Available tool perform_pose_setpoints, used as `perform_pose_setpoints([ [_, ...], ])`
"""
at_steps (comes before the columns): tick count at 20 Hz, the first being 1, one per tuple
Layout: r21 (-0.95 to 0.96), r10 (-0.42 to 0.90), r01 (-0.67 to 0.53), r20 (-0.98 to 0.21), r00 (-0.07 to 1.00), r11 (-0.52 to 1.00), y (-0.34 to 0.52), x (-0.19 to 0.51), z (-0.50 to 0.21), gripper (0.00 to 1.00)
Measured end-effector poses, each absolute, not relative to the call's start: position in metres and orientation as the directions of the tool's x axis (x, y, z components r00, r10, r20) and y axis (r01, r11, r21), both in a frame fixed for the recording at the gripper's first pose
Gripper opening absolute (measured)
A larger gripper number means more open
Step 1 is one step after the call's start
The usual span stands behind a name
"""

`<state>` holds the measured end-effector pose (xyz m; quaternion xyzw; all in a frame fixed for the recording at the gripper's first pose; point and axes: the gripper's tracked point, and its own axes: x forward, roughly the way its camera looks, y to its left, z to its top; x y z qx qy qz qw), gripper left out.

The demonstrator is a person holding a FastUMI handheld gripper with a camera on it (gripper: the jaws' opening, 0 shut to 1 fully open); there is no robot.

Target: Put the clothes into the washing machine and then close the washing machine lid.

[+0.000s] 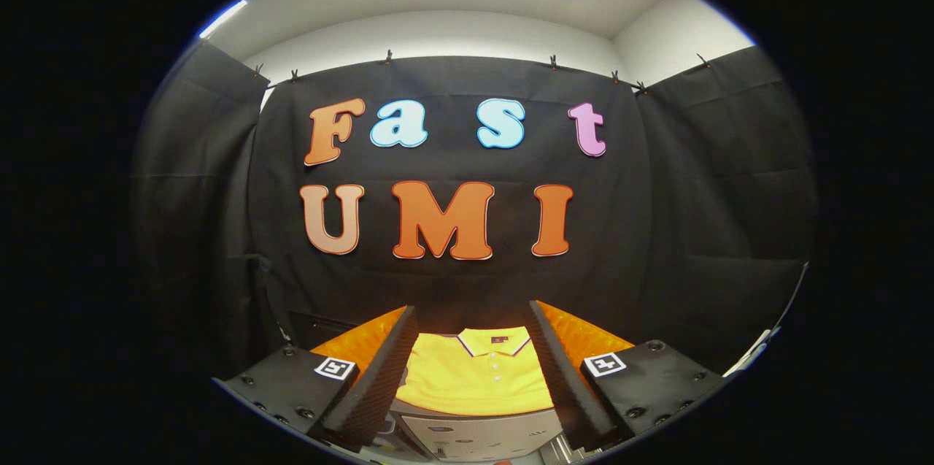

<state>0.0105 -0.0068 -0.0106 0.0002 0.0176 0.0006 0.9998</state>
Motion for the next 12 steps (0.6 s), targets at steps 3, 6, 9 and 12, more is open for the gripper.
perform_pose_setpoints([
  [3,-0.003,-0.002,0.001,-0.060,0.998,1.000,-0.013,0.024,-0.020,0.98],
  [6,-0.005,-0.005,0.005,-0.120,0.993,1.000,-0.023,0.049,-0.041,0.98],
  [9,0.039,0.002,0.005,-0.185,0.983,0.999,-0.033,0.080,-0.069,0.98],
  [12,0.033,-0.003,0.012,-0.254,0.967,0.999,-0.044,0.115,-0.098,0.98],
])
